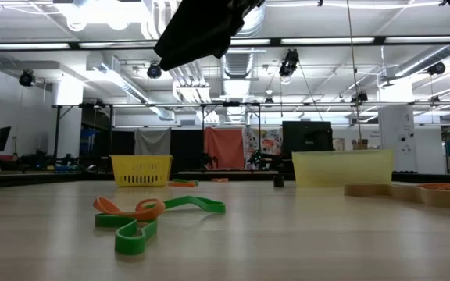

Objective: Sort rubber bands into baskets
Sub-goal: Put the green rubber band into the left blue bin, then put the orange rubber band into the right blue bin

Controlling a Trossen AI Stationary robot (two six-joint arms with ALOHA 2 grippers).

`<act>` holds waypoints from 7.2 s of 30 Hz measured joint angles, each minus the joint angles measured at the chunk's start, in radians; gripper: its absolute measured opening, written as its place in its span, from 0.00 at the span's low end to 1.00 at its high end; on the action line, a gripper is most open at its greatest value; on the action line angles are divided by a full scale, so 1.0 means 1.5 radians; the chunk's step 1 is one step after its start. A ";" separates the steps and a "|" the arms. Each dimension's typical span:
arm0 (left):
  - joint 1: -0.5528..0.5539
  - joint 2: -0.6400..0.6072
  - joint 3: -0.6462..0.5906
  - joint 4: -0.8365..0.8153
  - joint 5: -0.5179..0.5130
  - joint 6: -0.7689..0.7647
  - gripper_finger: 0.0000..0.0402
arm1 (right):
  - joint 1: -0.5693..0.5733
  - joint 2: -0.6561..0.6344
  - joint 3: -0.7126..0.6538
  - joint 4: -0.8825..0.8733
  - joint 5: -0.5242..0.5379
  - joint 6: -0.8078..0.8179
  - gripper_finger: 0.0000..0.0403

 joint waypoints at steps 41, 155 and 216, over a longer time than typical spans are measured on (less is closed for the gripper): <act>-0.032 0.090 0.034 0.037 -0.537 0.166 0.41 | 0.013 0.000 -0.002 -0.180 0.001 0.187 0.50; 0.327 -0.266 -0.409 0.591 -0.616 0.728 0.26 | -0.256 0.195 -0.088 0.226 0.119 0.233 0.04; 0.328 -0.266 -0.409 0.606 -0.617 0.737 0.26 | 0.104 -0.278 -0.326 -0.706 -0.204 0.950 0.17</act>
